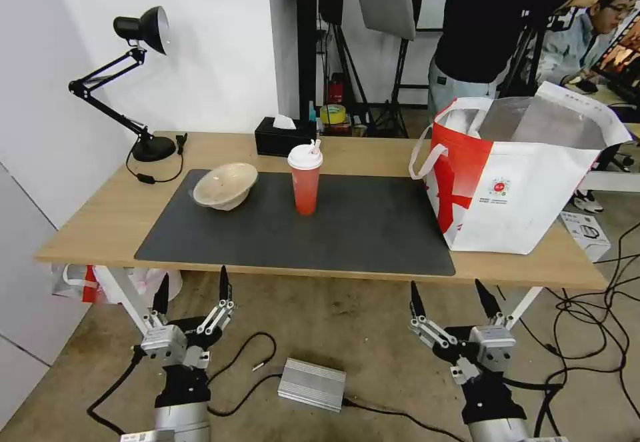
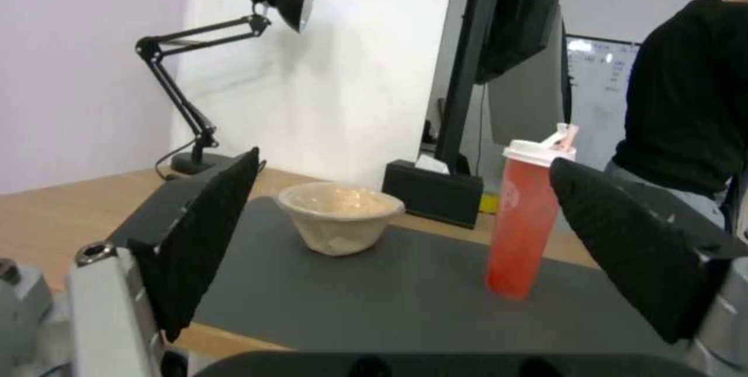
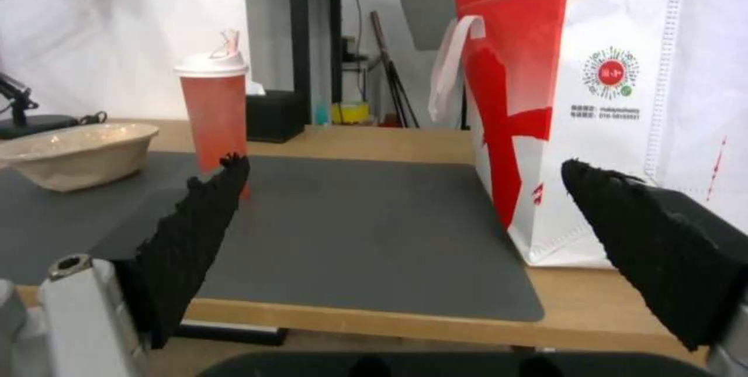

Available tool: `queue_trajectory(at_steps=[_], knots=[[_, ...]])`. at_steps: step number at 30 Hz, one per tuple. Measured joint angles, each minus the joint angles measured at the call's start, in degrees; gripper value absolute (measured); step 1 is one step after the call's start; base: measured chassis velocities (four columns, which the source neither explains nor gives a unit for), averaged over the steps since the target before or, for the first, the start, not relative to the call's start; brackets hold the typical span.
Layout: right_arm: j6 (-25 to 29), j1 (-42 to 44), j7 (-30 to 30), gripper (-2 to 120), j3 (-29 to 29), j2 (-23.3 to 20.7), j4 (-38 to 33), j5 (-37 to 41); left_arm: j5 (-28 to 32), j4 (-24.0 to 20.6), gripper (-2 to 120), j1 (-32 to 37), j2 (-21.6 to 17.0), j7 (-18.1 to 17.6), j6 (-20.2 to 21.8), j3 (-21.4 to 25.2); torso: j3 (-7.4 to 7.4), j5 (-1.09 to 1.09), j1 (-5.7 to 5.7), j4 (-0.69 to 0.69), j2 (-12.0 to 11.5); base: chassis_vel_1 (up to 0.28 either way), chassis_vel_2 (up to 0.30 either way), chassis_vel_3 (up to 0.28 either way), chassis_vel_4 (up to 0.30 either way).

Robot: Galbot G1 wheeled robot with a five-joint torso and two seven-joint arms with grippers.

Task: Pick up the trash from the table and place it into the takeout bag.

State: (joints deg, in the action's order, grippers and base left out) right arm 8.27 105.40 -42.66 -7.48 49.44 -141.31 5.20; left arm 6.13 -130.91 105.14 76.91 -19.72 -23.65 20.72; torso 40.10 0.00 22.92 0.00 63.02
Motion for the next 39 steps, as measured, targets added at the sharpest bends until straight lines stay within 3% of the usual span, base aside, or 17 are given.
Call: queue_trajectory(at_steps=[21,29,39], knots=[[0.03,0.14,0.68,100,1.00,1.78,-0.32,-0.42,0.20,-0.56,100,-0.12,0.80,-0.03,-0.12,-0.06,0.00,0.00,0.00,0.00,0.00,0.000,0.000,0.000,0.000],[0.98,-0.83,7.95,100,-0.16,0.18,-1.86,1.86,0.18,-0.30,100,-0.17,0.87,0.00,-0.18,-0.22,0.00,0.00,0.00,0.00,0.00,0.000,0.000,0.000,0.000],[4.71,-5.89,18.78,100,-4.41,-4.26,-1.91,10.84,0.19,-0.19,100,-0.21,0.65,0.02,-0.21,-0.19,0.00,0.00,0.00,0.00,0.00,0.000,0.000,0.000,0.000]])
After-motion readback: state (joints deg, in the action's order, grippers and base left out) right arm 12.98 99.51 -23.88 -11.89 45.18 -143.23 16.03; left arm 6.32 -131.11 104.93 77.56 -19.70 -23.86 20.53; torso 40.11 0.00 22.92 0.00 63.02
